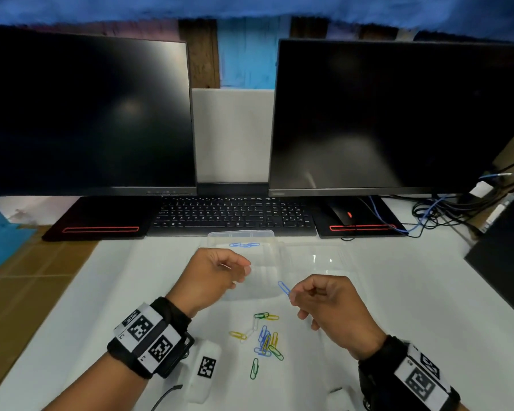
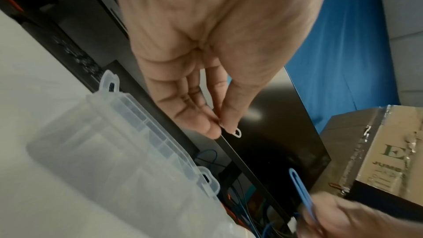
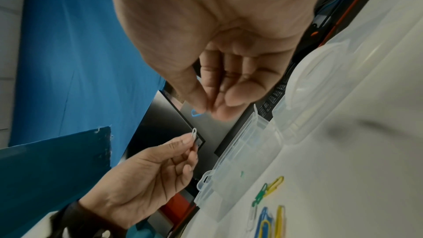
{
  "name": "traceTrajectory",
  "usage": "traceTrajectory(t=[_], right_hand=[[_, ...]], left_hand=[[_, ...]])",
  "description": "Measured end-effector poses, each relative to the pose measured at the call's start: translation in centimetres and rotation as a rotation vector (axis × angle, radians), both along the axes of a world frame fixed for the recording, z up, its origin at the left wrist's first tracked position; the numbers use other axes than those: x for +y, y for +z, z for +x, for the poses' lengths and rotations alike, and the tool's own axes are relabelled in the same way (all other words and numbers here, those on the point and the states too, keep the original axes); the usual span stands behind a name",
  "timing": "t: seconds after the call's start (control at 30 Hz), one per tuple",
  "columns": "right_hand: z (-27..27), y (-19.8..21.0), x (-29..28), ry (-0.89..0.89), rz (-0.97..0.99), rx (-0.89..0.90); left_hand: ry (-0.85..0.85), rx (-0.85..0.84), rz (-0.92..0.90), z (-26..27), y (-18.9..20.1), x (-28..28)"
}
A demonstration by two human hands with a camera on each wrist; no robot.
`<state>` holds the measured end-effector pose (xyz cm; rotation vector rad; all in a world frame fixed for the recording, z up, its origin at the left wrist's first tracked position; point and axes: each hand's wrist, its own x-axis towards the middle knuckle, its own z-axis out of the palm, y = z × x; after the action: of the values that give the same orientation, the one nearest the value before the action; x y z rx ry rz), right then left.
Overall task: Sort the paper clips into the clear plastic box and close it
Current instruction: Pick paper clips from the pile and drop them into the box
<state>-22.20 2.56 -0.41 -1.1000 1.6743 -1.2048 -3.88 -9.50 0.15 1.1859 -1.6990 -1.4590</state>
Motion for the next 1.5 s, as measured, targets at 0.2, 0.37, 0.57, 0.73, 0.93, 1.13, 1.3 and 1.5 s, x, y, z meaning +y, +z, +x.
traceTrajectory(t=[0.2,0.37,0.57,0.73,0.93,1.13,1.3,1.5], right_hand=[[-0.5,-0.1,0.0,-0.036,-0.062,0.007],[0.3,-0.2,-1.9,-0.051,-0.066,0.035],[1.5,0.5,-4.4,-0.02,-0.074,0.089],[1.9,1.3,-8.1,-0.028,-0.077,0.184],[1.2,1.9,-12.3,-0.019,0.001,0.342],[1.0,0.5,-8.5,0.188,0.087,0.44],[1.7,-0.8,-5.0,0.399,0.214,0.604],[3.2,-1.2,-3.9,0.524,0.176,0.845]], left_hand=[[0.147,-0.077,-0.06,2.5,0.6,-2.8],[0.186,-0.195,-0.029,4.0,-0.1,-3.0],[0.16,-0.212,-0.031,3.9,-0.8,-2.9],[0.141,-0.277,-0.032,4.0,-1.6,-3.4],[0.127,-0.285,-0.095,4.1,-1.9,-3.3],[-0.187,-0.29,-0.107,2.7,-1.4,-0.9],[-0.447,-0.585,-0.103,1.6,-2.3,1.5],[-0.467,-0.763,-0.232,0.8,-2.5,2.1]])
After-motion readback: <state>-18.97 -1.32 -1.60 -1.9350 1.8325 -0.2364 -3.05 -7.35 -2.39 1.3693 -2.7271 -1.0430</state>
